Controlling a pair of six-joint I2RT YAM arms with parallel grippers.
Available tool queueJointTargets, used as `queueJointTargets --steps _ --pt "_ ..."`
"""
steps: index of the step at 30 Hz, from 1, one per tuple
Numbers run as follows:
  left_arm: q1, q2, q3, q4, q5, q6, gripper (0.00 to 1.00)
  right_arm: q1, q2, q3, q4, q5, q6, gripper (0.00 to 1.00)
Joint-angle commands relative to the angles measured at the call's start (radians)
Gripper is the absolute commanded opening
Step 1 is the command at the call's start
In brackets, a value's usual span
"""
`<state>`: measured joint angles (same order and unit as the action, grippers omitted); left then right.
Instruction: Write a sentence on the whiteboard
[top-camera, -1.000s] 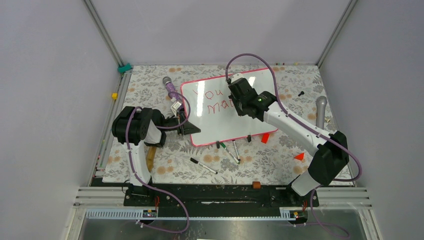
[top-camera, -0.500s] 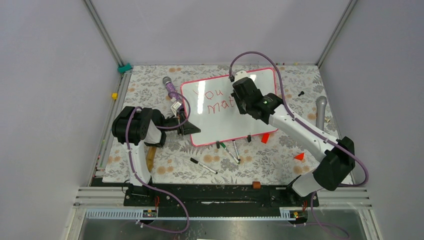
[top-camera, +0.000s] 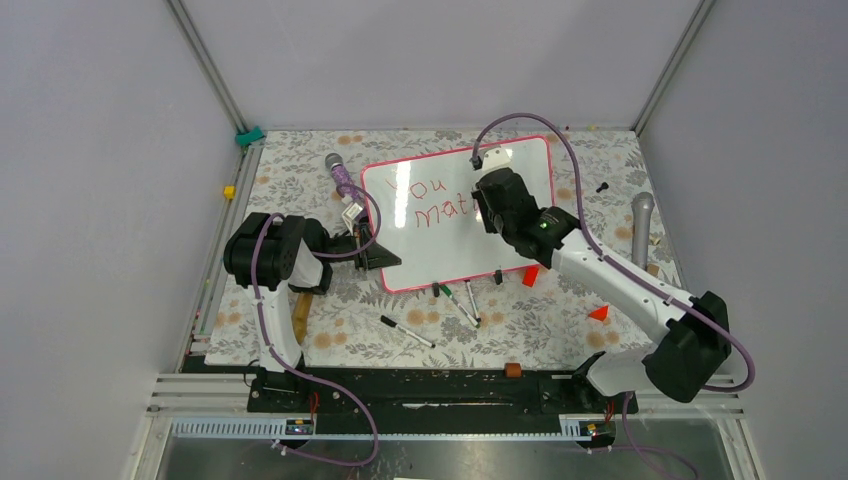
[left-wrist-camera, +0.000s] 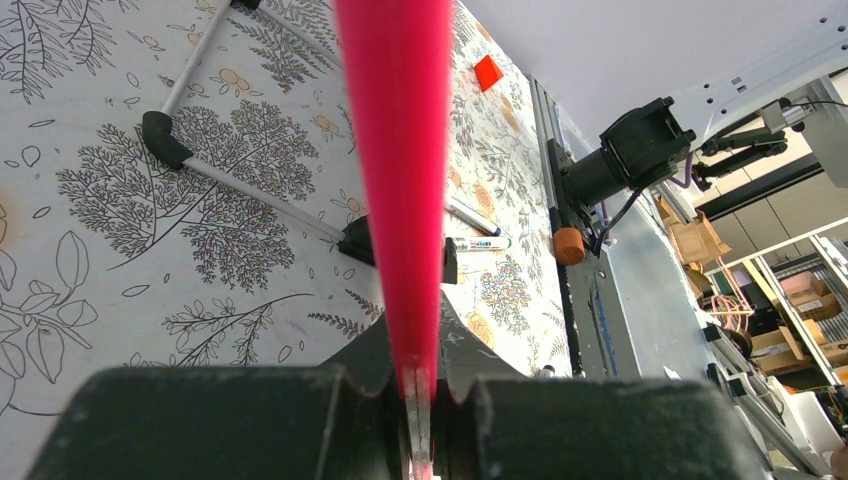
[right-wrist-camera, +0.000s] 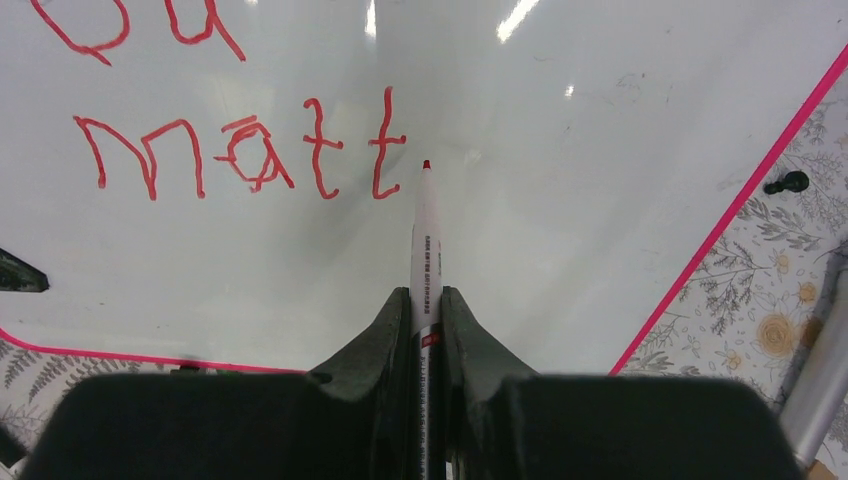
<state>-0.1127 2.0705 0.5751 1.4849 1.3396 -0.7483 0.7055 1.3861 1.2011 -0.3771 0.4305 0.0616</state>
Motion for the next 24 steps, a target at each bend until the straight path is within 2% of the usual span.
queueJointTargets --steps 1,13,24 --pt "-0.019 0.039 0.0 -0.015 0.03 0.066 0.0 -0.008 -0.06 -0.024 0.103 0.067 0.01 0.0" --pt "-0.022 0.04 -0.001 -0.015 0.029 0.067 0.0 -0.008 -0.1 -0.077 0.135 0.107 0.01 0.0" --pt "-0.022 0.039 -0.001 -0.016 0.029 0.067 0.0 -0.046 -0.061 0.012 -0.012 -0.004 0.052 0.0"
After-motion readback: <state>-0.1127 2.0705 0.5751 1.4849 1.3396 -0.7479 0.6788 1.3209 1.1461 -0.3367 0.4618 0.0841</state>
